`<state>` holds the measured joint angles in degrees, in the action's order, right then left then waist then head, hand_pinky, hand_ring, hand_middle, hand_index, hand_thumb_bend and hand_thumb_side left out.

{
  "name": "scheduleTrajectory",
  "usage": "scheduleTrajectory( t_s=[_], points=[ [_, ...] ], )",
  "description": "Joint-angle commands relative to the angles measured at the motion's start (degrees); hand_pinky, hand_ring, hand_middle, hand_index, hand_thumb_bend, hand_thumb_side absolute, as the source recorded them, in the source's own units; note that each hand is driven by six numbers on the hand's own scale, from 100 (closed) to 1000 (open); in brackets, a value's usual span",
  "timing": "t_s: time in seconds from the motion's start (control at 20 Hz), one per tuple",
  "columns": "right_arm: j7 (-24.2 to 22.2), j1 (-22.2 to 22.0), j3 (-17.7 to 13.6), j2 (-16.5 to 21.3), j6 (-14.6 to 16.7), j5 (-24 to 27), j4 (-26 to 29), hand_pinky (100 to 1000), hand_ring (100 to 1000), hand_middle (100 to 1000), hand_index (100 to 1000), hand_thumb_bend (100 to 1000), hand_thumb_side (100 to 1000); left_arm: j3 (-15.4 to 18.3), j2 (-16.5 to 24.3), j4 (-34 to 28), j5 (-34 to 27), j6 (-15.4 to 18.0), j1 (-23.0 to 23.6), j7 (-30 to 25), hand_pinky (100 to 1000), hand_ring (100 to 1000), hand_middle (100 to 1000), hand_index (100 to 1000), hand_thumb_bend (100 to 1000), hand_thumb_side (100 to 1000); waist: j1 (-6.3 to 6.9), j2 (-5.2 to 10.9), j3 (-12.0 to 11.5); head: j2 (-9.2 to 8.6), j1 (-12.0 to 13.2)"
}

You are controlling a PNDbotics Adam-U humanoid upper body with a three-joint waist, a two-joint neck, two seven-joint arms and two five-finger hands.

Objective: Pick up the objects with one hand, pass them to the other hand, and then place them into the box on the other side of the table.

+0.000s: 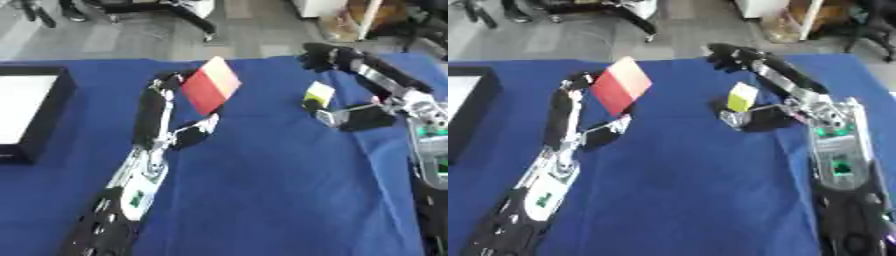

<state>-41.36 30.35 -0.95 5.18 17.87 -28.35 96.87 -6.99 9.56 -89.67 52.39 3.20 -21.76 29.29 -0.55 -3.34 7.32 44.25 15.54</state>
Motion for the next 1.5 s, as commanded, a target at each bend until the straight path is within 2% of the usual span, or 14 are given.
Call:
scheduleTrajectory(
  t_s=[0.05,0.15,0.3,0.4,0.6,0.75,1.1,1.15,1.2,1.25,1.3,1.4,1.5],
  points=[
    [-0.43,-0.16,-0.37,1.46,-0.51,0.56,1.50,841,850,849,1000,126,211,3.75,6.17,-4.71,-0.37,-4.82,-0.60,-1.52,810,543,416,440,135,205,0.97,2.14,-0.22,-0.13,4.54],
    [-0.84,-0.93,-0.30,1.69,-0.50,0.64,1.36,840,850,849,1000,117,215,5.80,10.47,-6.38,-2.35,-8.21,-0.34,-3.21,809,545,416,441,144,200,1.30,2.52,-0.39,-0.13,7.09],
    [-1.53,-1.77,-0.01,1.90,-0.40,0.97,1.00,840,849,850,1000,100,219,8.52,17.85,-6.66,-5.48,-12.97,0.15,-6.59,805,547,418,445,203,192,1.80,2.95,-0.60,-0.13,11.32],
    [-2.20,-2.23,0.23,1.91,-0.03,1.18,0.74,840,849,850,1000,100,228,9.90,23.22,-5.10,-7.03,-16.00,0.31,-9.49,803,549,421,450,223,188,2.01,3.10,-0.58,-0.13,12.58],
    [-3.07,-2.61,0.47,1.98,0.55,1.41,0.17,841,850,851,1000,100,232,11.17,31.12,1.31,-7.09,-19.76,-0.93,-14.38,799,556,425,465,253,177,1.98,3.30,-0.43,-0.13,12.17],
    [-3.30,-2.79,0.59,1.91,0.87,1.59,-0.08,841,850,851,1000,100,231,10.68,35.25,10.66,-4.93,-21.18,-3.10,-19.33,798,563,444,478,272,178,1.80,3.55,-0.07,-0.13,11.35],
    [-3.88,-3.10,0.77,1.67,1.28,2.07,-0.51,840,849,850,1000,100,234,10.60,37.59,32.38,1.02,-22.14,-9.45,-27.09,796,581,457,532,332,210,1.44,3.64,0.75,-0.13,10.11],
    [-3.93,-3.15,0.78,1.63,1.29,2.10,-0.55,840,849,850,1000,100,233,10.66,37.64,35.18,2.03,-22.44,-10.28,-27.86,796,588,465,555,347,218,1.42,3.63,0.86,-0.13,10.12],
    [-4.00,-3.21,0.78,1.59,1.27,2.11,-0.59,840,848,849,1000,100,221,10.86,37.58,38.48,2.78,-22.97,-11.23,-29.00,808,620,527,641,371,266,1.40,3.61,0.97,-0.13,10.16],
    [-4.07,-3.25,0.81,1.56,1.25,2.13,-0.64,839,848,849,1000,100,223,11.04,37.45,41.53,3.02,-23.39,-12.06,-30.62,822,663,603,730,415,327,1.37,3.60,1.06,-0.13,10.18],
    [-4.17,-3.27,0.85,1.52,1.26,2.17,-0.67,840,848,849,1000,100,224,11.13,37.31,44.25,2.84,-23.59,-12.75,-32.94,851,728,714,880,647,490,1.36,3.58,1.15,-0.13,10.21],
    [-4.34,-3.32,0.88,1.47,1.29,2.31,-0.67,840,848,849,1000,100,225,11.25,37.22,47.55,2.71,-23.90,-13.72,-37.08,860,742,741,907,712,518,1.37,3.55,1.29,-0.13,10.18],
    [-4.35,-3.34,0.78,1.43,1.19,2.31,-0.62,839,848,848,1000,100,220,11.44,37.12,48.34,3.06,-24.19,-13.93,-39.29,878,782,805,962,876,540,1.42,3.52,1.40,-0.13,10.35]
  ],
)
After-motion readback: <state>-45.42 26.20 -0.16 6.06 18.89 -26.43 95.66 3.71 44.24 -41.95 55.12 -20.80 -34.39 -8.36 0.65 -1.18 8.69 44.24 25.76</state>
